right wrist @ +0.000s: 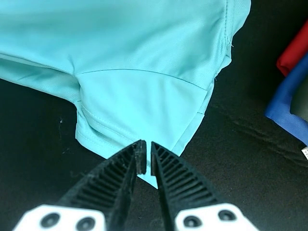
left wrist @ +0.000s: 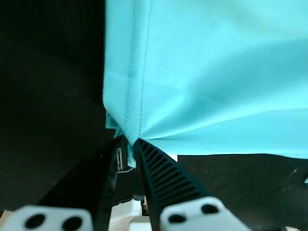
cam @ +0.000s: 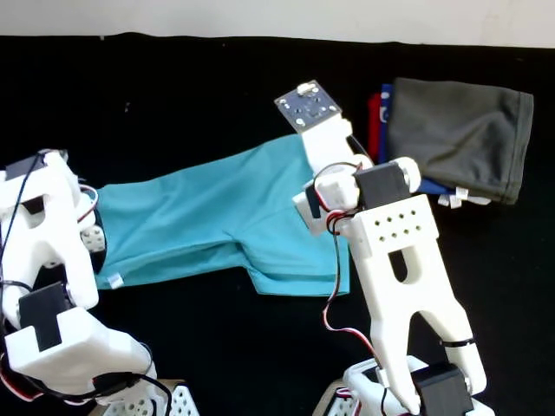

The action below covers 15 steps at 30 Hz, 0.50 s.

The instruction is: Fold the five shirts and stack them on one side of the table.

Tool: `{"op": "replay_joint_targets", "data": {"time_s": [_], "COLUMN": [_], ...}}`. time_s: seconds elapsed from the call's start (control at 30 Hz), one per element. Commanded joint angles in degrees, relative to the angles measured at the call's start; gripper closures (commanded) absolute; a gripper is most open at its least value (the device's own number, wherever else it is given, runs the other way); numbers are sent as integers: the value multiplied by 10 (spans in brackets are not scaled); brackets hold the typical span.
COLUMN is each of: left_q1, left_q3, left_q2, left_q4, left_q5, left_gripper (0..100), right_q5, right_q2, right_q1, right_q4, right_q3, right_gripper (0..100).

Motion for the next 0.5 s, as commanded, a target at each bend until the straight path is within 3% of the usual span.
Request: {"op": "replay_joint_targets", "data": {"time_s": [0.0,0.17,0.3,0.47], "left_q1": [-5,-15,-22,-19], "left_q3": [4,-7,-60,-172], "left_q2": [-3,-8,-8,-8], "left_q4": [-4,0,71,172], "left_q5": [-7,-7,-8,-6], "left_gripper": [986,967,891,876], "right_q5": [4,2,2,2], "right_q2": [-16,-14,-1,40], "right_q1": [-7,-19,-19,-18], "right_q4": [-9,-25,-64,-88], "right_q3": [-4,5,35,69], "right_gripper": [965,965,965,962]}}
